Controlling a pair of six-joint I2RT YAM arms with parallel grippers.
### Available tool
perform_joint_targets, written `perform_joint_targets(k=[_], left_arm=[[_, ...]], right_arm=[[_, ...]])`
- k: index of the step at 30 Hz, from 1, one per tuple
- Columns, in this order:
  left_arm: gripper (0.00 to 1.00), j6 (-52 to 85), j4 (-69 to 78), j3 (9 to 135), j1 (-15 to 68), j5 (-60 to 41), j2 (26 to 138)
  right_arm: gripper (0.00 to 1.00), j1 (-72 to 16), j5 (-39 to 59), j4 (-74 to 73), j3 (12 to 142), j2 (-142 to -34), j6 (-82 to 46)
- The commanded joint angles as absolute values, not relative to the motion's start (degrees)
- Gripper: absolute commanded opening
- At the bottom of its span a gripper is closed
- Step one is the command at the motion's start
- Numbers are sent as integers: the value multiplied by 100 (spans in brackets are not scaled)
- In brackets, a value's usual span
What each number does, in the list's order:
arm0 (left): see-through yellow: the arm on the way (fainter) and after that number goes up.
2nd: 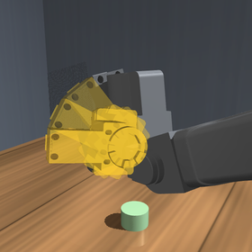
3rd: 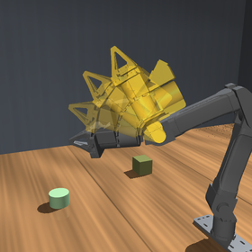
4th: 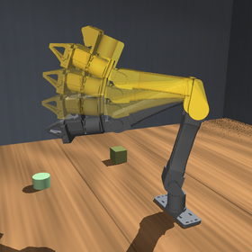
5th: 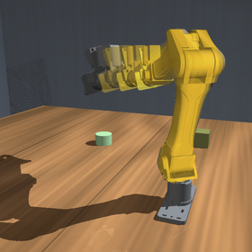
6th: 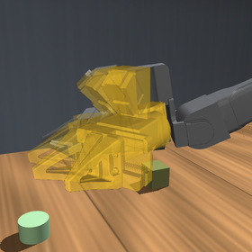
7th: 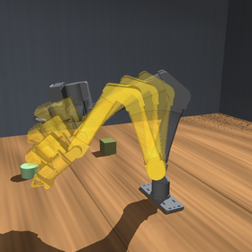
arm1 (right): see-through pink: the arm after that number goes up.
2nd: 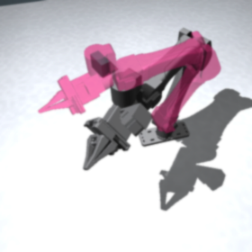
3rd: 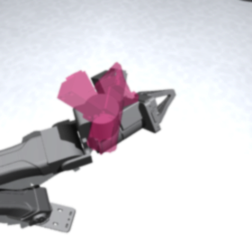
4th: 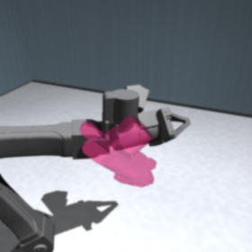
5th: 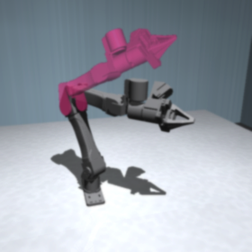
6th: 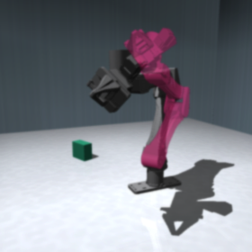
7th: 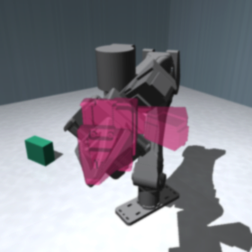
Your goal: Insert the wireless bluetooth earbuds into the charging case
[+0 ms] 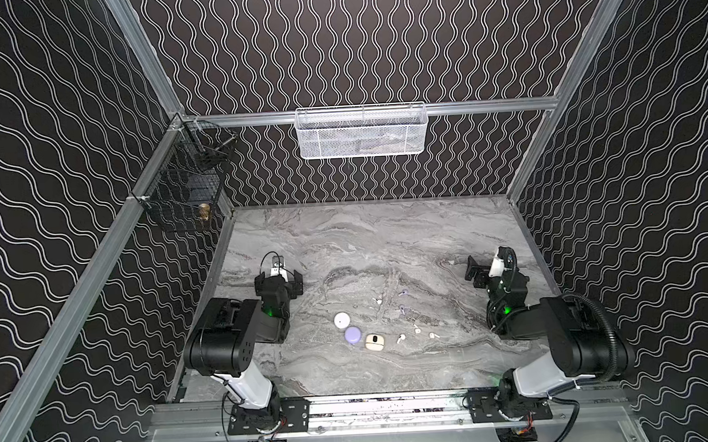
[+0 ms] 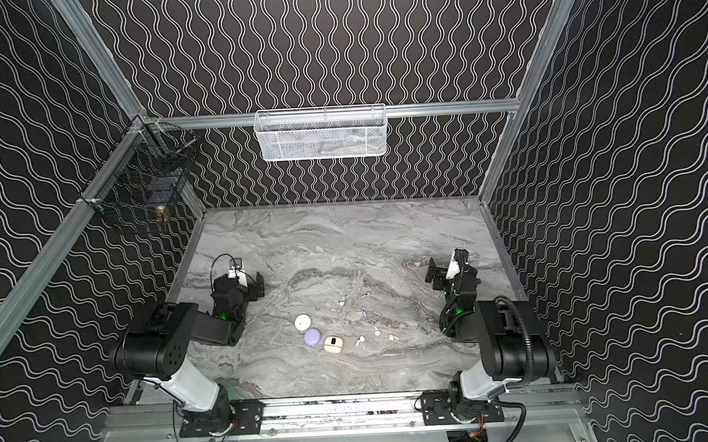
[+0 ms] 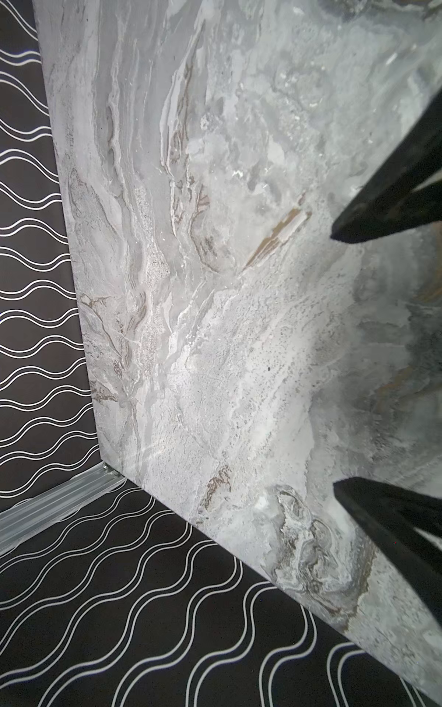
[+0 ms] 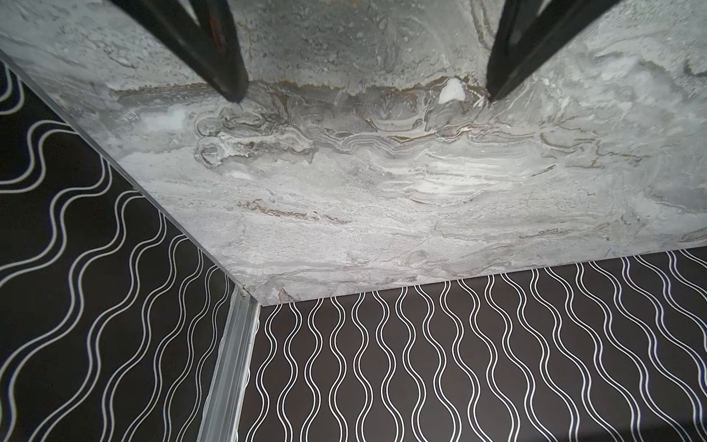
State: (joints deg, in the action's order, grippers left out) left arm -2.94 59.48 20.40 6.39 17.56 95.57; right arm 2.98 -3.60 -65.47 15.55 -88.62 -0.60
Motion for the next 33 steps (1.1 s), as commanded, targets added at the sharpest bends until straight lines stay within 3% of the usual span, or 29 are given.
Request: perform_joint_targets(k=[1,33], left_arm=[[99,-281,6172,2014,641,1732,9536],[99,-297,6219,1996,642,1740,9534]], right_arm=[[100,290,-339,-6747,1525,-8821,0],[100,291,-323,-6742,1532,-8835,-10]])
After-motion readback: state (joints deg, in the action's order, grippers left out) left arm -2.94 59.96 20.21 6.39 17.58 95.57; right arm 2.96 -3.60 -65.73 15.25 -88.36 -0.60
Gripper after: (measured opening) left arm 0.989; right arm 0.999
